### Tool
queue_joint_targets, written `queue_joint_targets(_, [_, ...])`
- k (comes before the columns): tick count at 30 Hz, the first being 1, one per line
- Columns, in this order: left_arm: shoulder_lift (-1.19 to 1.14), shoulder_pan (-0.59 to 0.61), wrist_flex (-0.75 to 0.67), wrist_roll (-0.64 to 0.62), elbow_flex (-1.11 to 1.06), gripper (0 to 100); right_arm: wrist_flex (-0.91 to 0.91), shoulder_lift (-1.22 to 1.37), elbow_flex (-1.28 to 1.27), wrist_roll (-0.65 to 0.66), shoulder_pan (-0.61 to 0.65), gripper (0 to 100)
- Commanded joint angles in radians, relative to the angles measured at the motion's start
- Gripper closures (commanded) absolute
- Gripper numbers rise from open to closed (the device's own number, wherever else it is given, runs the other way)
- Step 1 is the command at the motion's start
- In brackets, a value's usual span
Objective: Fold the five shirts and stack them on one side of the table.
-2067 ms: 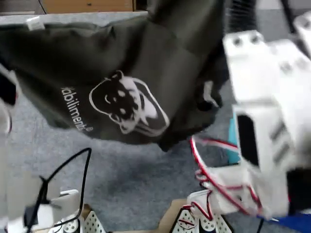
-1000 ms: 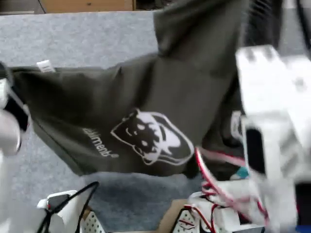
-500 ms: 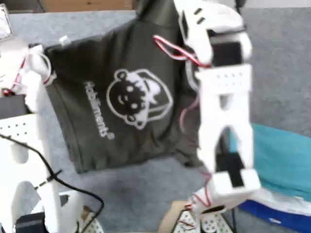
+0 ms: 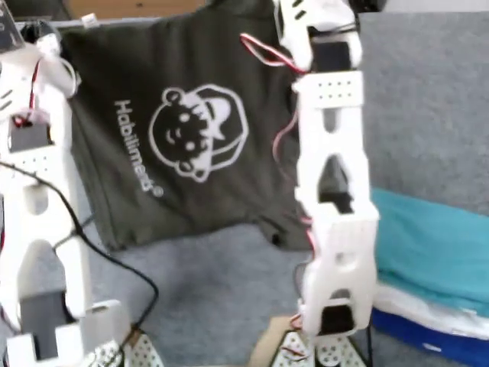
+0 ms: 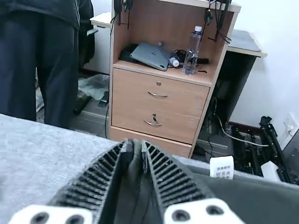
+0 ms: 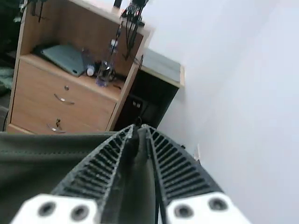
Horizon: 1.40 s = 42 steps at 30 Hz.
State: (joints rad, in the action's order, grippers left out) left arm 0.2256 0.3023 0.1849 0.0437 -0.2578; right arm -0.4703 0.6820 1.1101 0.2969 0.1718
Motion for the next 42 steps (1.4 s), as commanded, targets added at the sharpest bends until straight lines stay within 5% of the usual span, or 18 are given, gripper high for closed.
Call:
queue_joint_targets(1, [-0.111,0.021,-0.025,-0.026,0.164,98,-0.020,0.048,0.148,-0.006,0.001,99.5])
queue_joint_targets(13, [-0.248,0.031,0.146,-0.023,0.238,98,-0.181,0.130,0.214,-0.031,-0.042,99.5])
queue_joint_targets(21, [-0.223,0.032,0.474,-0.017,0.261,98,-0.597,0.099,0.377,-0.081,-0.067,99.5])
queue_joint_targets(32, [-0.091,0.028,0.898,-0.015,0.299,98,-1.169,0.096,0.558,0.061,-0.042,99.5])
queue_joint_targets(42, [0.004,0.002,1.014,-0.014,0.072,98,-1.318,0.054,0.533,0.058,-0.114,99.5])
